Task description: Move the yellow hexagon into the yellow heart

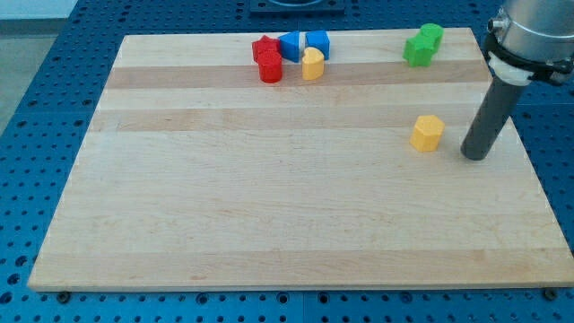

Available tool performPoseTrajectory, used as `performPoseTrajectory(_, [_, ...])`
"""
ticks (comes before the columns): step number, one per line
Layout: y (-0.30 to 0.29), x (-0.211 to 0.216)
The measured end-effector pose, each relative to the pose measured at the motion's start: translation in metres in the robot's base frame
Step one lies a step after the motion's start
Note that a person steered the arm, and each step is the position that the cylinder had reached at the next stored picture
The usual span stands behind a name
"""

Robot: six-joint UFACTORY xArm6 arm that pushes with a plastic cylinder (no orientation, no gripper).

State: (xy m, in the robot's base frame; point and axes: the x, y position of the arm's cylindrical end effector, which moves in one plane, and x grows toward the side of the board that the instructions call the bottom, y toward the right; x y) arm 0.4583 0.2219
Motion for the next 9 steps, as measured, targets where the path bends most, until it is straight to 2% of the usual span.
performPoseTrajectory(2, [-0.027, -0.023])
performPoseTrajectory(6, [-0.144, -0.035])
performPoseTrajectory(9, [-0.155, -0.086])
